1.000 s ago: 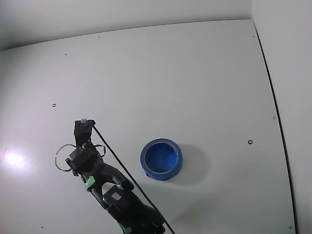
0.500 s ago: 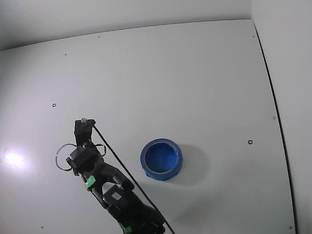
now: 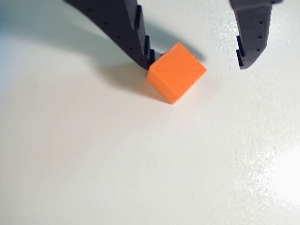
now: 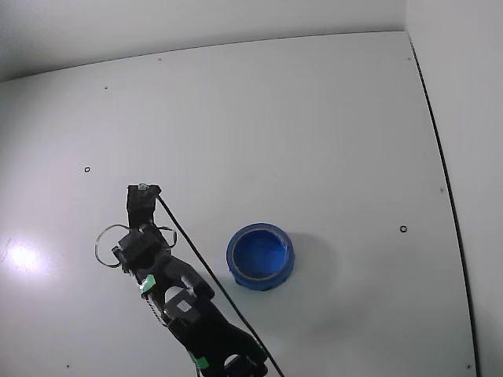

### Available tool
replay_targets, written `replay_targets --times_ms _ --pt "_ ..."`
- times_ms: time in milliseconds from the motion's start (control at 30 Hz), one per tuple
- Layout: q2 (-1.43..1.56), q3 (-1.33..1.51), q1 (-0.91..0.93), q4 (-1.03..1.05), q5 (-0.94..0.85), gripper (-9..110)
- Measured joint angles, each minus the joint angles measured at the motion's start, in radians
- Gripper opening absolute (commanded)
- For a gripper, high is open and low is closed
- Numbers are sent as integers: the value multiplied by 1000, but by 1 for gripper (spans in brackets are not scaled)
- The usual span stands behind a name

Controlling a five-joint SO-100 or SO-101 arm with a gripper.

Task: Grasp a block and put it in the bin.

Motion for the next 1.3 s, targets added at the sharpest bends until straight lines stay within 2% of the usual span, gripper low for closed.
replay_targets --times_ms 667,1300 --pt "-12 0 6 0 0 26" --pt "-14 0 12 0 -83 26"
